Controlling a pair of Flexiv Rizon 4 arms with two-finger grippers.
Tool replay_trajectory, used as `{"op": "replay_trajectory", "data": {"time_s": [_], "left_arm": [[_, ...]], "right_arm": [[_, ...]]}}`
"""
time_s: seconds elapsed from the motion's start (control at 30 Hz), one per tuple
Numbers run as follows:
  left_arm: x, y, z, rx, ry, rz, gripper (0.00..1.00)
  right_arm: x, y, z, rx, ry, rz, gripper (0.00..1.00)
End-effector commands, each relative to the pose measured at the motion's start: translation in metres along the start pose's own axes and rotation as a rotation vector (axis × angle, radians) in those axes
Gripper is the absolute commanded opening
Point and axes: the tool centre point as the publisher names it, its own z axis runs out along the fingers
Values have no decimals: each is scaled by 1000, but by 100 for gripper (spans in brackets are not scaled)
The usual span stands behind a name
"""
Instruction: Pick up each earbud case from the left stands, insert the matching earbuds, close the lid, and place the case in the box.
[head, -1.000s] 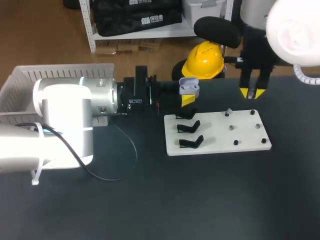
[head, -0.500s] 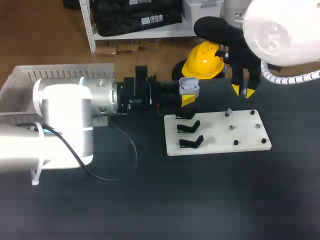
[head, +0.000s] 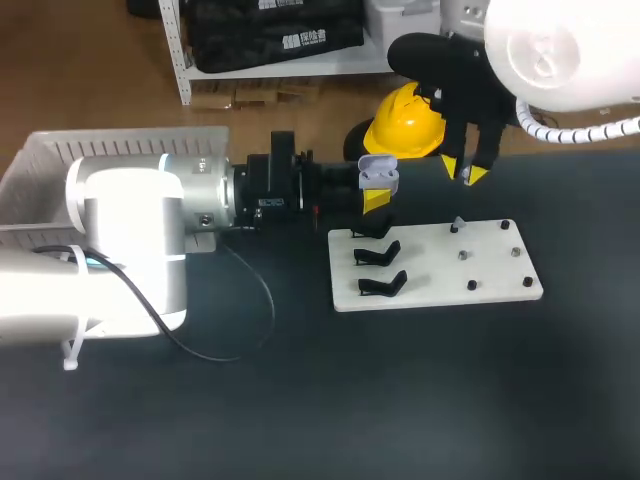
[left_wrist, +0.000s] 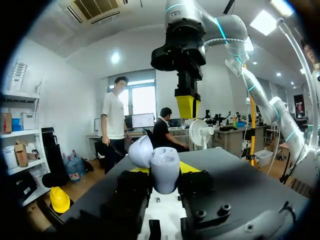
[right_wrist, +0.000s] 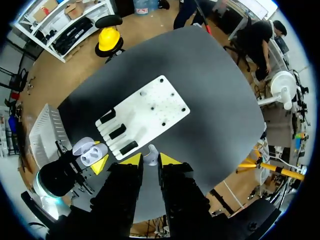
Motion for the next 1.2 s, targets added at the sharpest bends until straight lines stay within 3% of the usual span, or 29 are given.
{"op": "replay_trajectory", "data": {"time_s": [0.03, 0.33, 0.6, 1.2], "left_arm": [[1, -3, 0, -11, -6, 6, 0], [1, -3, 0, -11, -6, 6, 0], [1, -3, 0, -11, -6, 6, 0], [1, -3, 0, -11, -6, 6, 0]], "right_arm": [[-1, 23, -10, 7, 9, -6, 0], [2, 54, -20, 6, 0, -48, 0], [6, 72, -13, 20, -10, -104, 0], [21, 81, 2, 28, 21, -128, 0]]}}
